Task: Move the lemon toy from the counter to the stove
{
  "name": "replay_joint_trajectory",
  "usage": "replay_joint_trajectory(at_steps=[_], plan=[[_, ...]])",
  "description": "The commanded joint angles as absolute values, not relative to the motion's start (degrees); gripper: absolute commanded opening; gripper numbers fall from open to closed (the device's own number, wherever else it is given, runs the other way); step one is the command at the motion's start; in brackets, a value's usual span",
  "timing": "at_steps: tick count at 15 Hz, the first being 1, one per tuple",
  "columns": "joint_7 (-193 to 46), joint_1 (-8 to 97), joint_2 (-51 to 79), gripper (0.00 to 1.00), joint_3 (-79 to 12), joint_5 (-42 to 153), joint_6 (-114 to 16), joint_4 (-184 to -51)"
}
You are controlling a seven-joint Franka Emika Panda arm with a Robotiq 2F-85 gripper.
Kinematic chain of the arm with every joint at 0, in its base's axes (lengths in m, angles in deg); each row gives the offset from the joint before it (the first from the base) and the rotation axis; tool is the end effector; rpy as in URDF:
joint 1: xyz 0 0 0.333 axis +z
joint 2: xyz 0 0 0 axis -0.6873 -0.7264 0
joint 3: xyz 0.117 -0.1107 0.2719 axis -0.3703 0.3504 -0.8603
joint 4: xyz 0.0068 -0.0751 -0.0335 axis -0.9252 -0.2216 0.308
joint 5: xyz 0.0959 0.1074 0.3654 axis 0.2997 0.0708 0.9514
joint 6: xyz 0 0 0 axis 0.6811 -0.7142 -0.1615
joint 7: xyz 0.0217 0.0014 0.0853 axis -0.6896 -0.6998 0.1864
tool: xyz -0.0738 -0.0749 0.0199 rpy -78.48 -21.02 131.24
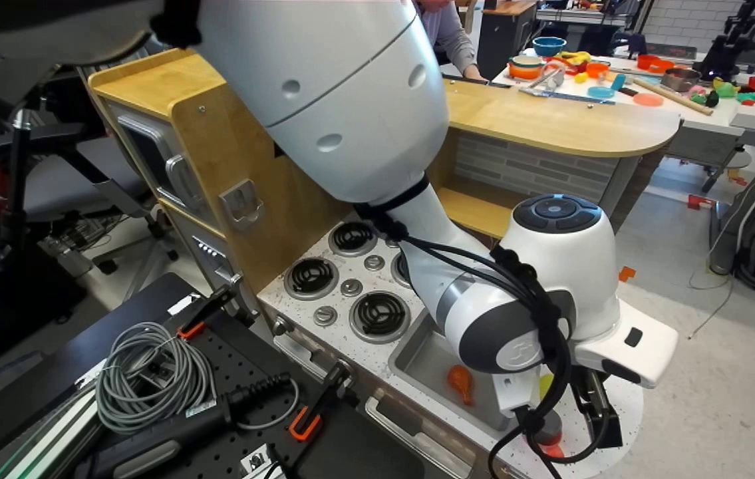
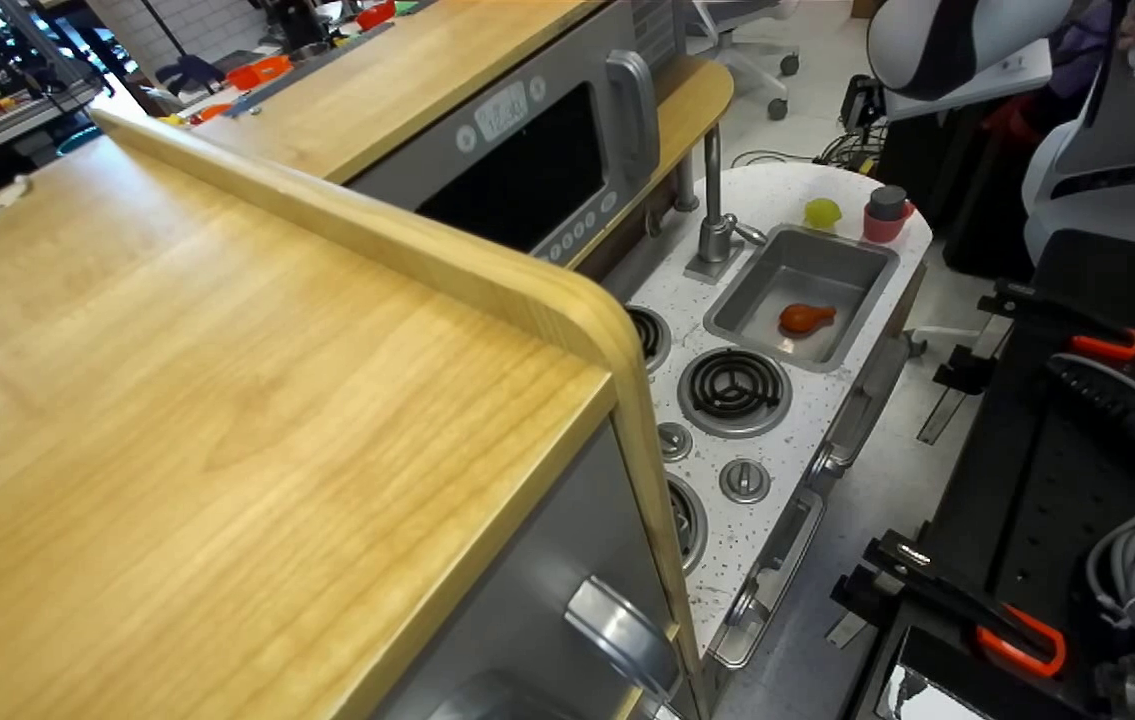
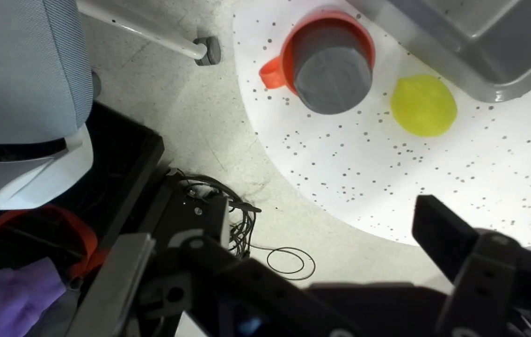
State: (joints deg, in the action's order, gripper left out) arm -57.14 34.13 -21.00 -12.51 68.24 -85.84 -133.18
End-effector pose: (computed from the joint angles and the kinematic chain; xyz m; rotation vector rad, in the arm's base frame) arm 0.5293 -0.3546 0.0934 2.5261 -1.2602 0.3779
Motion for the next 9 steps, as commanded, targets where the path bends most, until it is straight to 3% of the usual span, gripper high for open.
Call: replay_joint_trajectory(at_steps=[1, 9], plan=[[-57.18, 33.32, -24.94, 1.0, -13.36, 68.31, -80.59, -125.27], [-71.59, 23.29, -26.57, 1.0, -27.58, 67.06, -77.4, -118.22]])
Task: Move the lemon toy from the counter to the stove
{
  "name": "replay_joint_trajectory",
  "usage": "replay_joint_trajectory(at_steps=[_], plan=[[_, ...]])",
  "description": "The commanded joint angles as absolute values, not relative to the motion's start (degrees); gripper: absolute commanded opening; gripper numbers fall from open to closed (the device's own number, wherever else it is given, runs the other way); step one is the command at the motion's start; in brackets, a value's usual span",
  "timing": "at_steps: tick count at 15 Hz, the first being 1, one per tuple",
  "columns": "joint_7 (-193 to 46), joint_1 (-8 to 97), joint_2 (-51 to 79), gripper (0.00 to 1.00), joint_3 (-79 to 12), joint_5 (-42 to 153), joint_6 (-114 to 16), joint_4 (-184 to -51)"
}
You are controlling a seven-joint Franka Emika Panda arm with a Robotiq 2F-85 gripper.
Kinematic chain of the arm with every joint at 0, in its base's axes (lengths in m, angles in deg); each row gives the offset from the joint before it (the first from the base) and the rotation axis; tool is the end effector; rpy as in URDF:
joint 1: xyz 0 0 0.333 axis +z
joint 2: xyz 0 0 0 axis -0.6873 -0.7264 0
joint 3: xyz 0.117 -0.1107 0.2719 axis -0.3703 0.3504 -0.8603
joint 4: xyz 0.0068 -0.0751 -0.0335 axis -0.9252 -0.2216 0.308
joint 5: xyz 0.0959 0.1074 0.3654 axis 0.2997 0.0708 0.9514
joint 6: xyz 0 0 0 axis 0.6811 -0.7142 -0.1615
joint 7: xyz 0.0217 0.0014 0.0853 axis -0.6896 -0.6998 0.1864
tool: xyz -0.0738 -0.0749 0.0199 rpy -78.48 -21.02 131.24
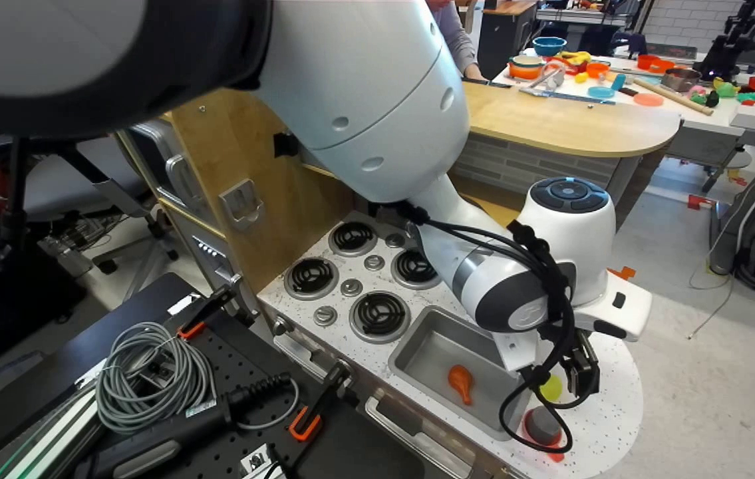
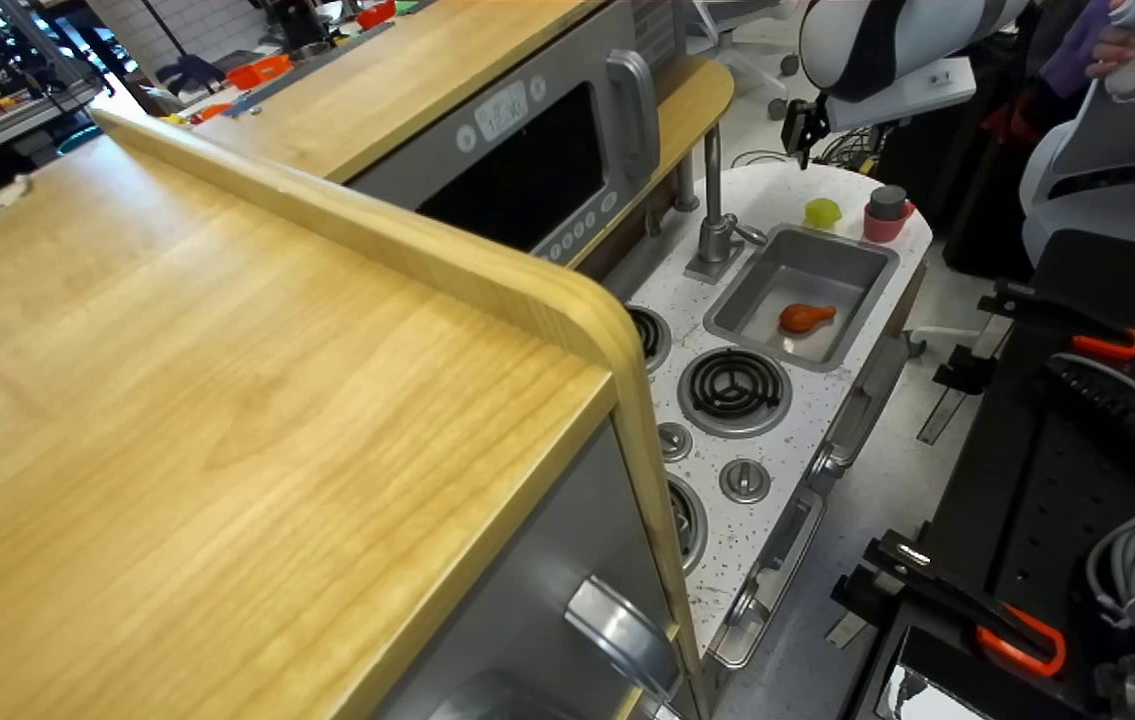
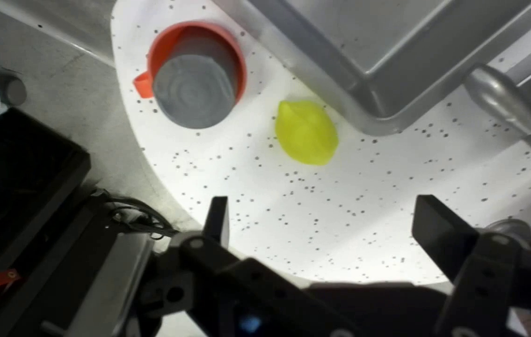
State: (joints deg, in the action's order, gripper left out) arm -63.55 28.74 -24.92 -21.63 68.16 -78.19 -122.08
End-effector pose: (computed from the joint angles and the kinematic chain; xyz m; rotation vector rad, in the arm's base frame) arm 0.5861 -0.3305 0.0736 2.7188 -1.1440 0.3205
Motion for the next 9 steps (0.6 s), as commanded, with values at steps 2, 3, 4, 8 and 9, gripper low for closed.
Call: replay_joint_trajectory(at_steps=[2, 3, 4, 8, 9], plan=[[-78.08, 20.3, -26.86, 1.0, -31.18, 66.29, -76.19, -117.32], [-81.16, 18.95, -26.99, 1.0, -32.74, 66.01, -75.58, -117.01], [-84.02, 18.23, -27.19, 1.0, -33.43, 65.34, -74.99, -116.79], [-87.32, 21.5, -28.66, 1.0, -27.6, 59.26, -74.99, -116.4], [-87.42, 21.51, -28.83, 1.0, -27.07, 58.19, -75.18, -116.43]])
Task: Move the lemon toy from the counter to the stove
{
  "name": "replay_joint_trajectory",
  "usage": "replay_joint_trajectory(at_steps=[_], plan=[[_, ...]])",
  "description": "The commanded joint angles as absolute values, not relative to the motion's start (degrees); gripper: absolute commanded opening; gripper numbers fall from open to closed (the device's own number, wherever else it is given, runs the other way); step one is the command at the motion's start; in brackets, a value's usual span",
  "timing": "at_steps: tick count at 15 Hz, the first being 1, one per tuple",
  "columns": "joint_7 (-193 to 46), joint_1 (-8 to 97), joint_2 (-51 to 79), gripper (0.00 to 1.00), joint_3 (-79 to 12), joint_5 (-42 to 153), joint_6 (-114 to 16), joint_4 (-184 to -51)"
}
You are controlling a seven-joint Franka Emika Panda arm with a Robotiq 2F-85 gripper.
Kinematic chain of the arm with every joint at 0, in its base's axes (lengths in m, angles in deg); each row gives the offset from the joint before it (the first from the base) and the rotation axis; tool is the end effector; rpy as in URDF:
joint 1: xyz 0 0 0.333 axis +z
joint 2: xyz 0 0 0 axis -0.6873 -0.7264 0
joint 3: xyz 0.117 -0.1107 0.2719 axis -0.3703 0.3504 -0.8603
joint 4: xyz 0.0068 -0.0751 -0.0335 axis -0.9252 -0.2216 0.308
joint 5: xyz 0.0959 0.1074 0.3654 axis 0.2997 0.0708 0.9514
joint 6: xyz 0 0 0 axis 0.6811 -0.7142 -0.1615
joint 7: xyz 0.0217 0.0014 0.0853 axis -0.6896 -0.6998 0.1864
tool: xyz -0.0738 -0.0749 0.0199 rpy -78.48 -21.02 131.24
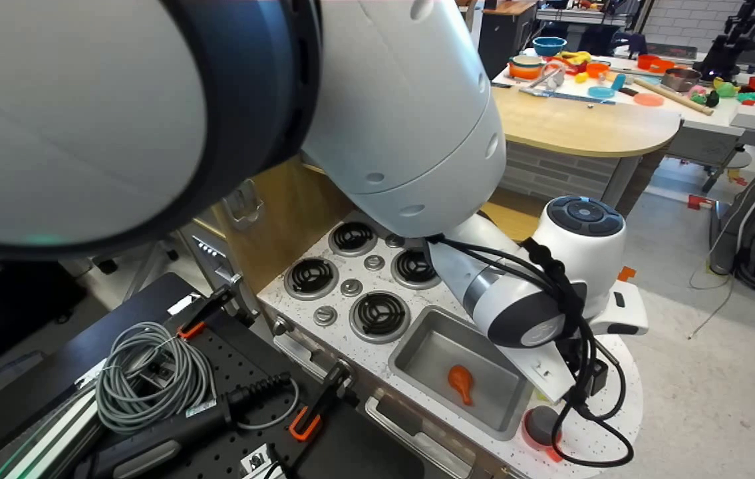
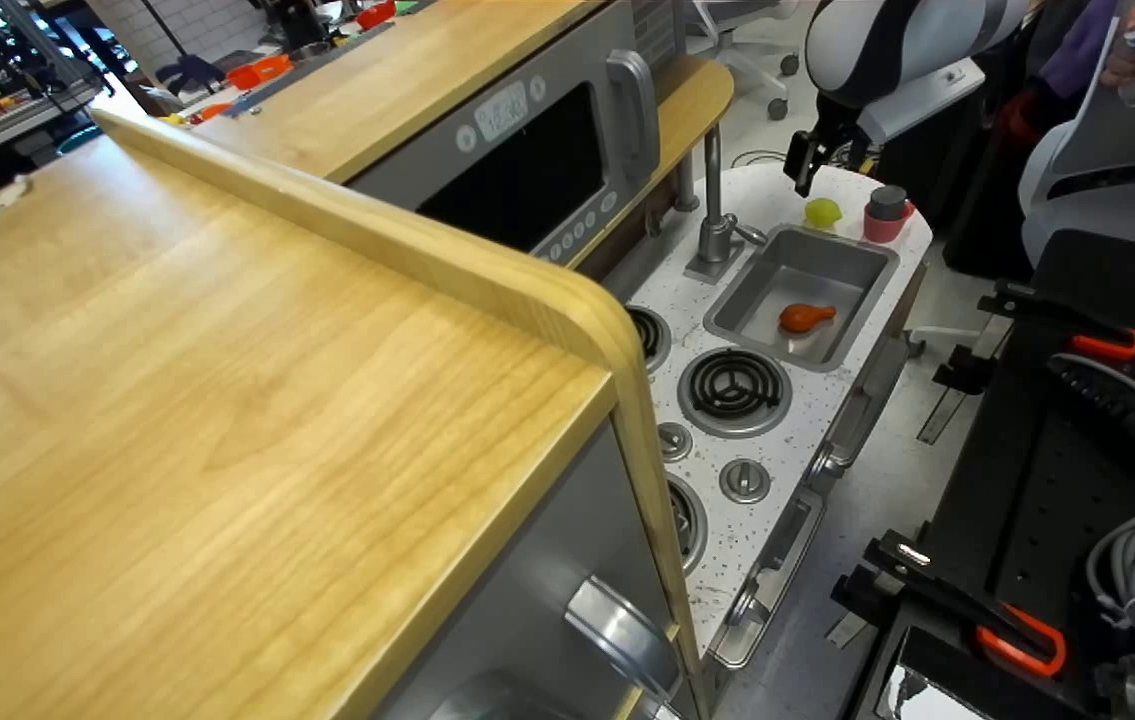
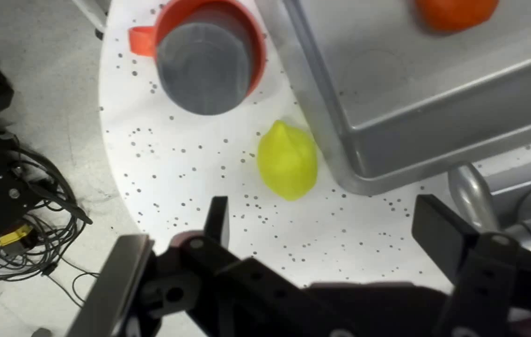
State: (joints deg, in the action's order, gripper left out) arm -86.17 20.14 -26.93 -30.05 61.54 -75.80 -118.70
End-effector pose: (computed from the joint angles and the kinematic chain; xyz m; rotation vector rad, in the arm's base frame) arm 0.5866 -0.3365 0.0512 2.9471 -0.5508 0.2260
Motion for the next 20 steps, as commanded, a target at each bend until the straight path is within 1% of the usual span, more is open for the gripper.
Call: replay_joint_trajectory(at_steps=[1, 5, 20], plan=[[-87.39, 21.54, -29.09, 1.0, -26.55, 57.18, -75.28, -116.33], [-85.6, 21.93, -31.62, 1.0, -24.63, 56.05, -76.23, -114.98], [-78.71, 21.0, -40.1, 1.0, -26.8, 59.63, -76.35, -106.33]])
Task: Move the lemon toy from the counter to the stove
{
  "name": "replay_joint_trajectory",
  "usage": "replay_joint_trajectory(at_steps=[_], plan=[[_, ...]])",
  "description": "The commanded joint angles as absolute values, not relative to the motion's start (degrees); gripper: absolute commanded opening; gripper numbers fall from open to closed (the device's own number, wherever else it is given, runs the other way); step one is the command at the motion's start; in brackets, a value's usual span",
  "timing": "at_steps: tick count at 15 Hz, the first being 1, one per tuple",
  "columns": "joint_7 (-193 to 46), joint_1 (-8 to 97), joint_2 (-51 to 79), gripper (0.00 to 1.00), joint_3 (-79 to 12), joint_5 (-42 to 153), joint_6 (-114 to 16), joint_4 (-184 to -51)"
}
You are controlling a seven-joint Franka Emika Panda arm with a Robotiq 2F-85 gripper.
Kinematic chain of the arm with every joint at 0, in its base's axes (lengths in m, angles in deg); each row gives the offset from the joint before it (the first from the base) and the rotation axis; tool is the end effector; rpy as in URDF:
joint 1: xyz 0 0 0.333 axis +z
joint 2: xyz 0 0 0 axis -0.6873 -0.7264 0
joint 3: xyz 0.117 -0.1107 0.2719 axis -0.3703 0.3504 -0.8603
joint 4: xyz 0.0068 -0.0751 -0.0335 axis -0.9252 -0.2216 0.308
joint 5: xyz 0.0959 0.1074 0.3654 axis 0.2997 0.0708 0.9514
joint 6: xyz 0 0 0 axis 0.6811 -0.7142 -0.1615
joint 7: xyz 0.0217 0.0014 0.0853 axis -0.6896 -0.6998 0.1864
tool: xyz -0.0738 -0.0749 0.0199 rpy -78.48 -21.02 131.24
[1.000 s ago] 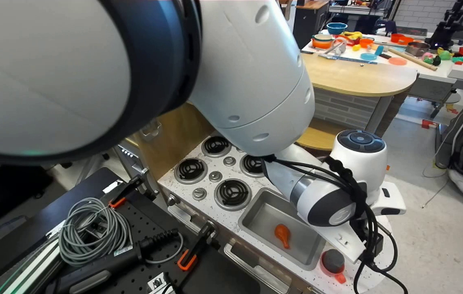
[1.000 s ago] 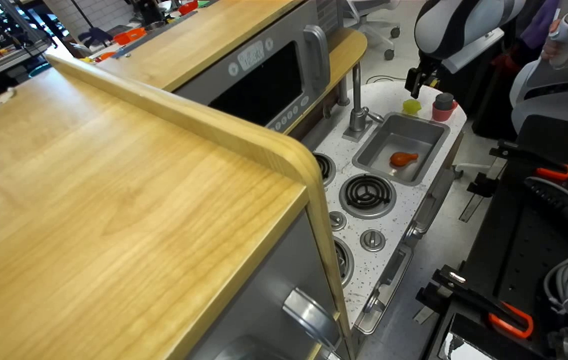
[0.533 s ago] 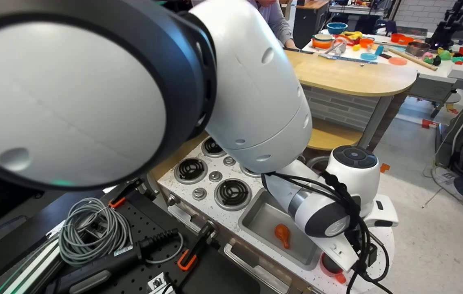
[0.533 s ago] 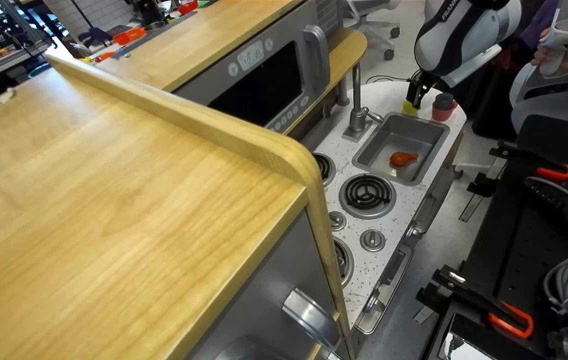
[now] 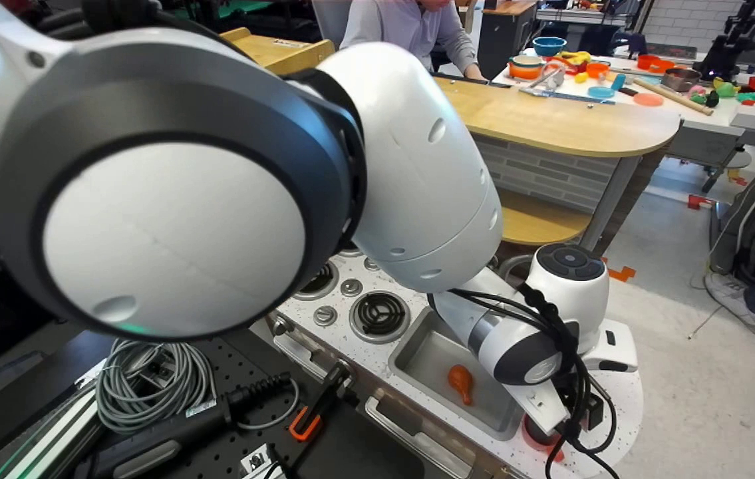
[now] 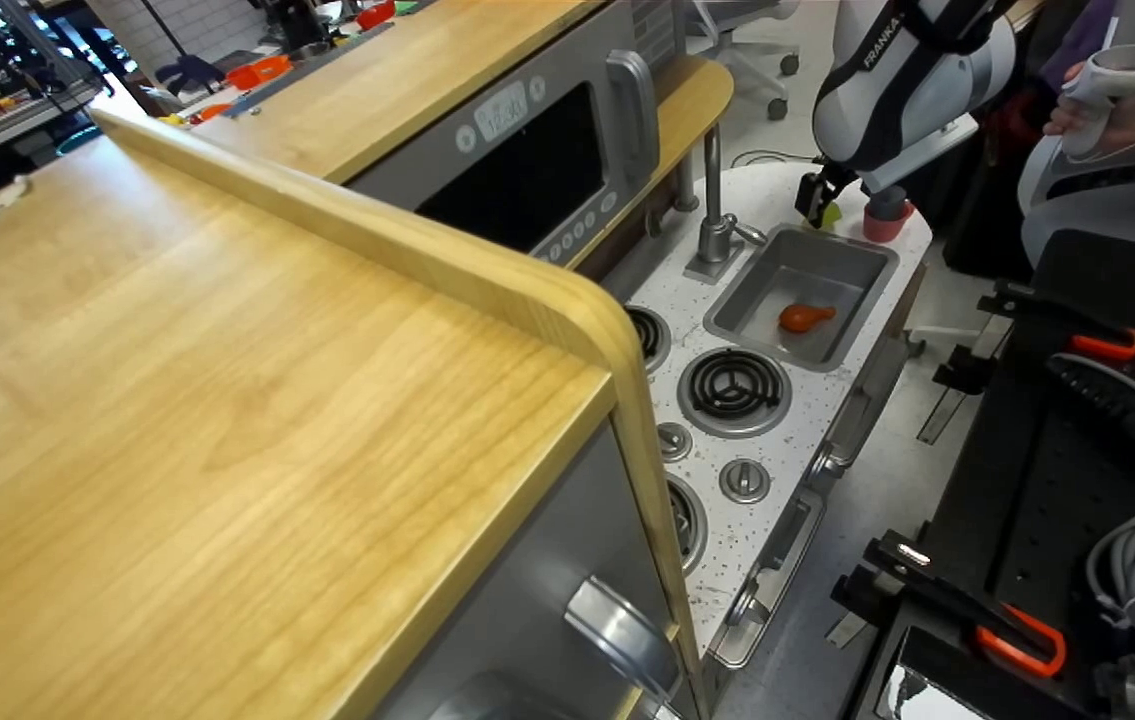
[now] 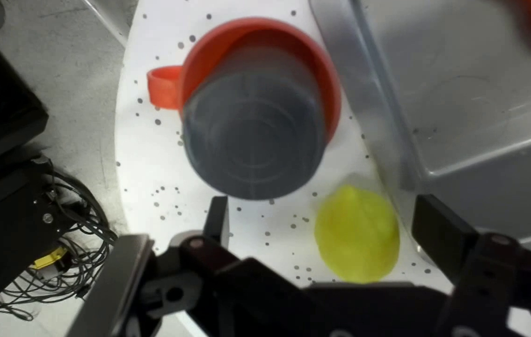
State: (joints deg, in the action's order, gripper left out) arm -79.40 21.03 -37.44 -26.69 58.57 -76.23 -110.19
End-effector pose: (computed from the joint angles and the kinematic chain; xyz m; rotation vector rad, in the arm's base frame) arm 0.5800 -0.3535 -0.0140 2.8702 -0.6160 0.1643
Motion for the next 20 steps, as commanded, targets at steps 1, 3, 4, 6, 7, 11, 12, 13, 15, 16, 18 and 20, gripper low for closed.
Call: replay_joint_trajectory(at_steps=[1, 3, 4, 6, 7, 11, 12, 13, 15, 16, 18, 20], plan=[[-78.72, 21.0, -40.47, 1.0, -26.76, 59.51, -76.6, -105.87], [-78.87, 21.01, -41.2, 0.74, -26.65, 59.3, -76.88, -104.94], [-78.93, 20.96, -41.44, 0.65, -26.69, 59.29, -76.83, -104.54], [-79.34, 20.83, -41.56, 0.51, -26.9, 59.18, -77.1, -104.48], [-79.52, 20.74, -41.19, 0.42, -27.08, 59.2, -77.26, -104.95], [-80.79, 20.08, -38.49, 0.17, -28.52, 59.31, -79.33, -108.63], [-81.06, 19.99, -37.85, 0.17, -28.78, 59.27, -80.09, -109.56], [-81.23, 19.79, -36.94, 0.17, -29.06, 59.35, -81.01, -110.92], [-81.44, 19.2, -34.11, 0.17, -29.77, 59.63, -83.08, -115.19], [-81.94, 18.75, -31.98, 0.17, -30.39, 59.61, -84.34, -118.24], [-83.58, 17.79, -27.94, 0.17, -31.8, 59.08, -87.57, -123.94], [-85.42, 16.63, -24.05, 0.17, -33.55, 58.5, -90.79, -129.02]])
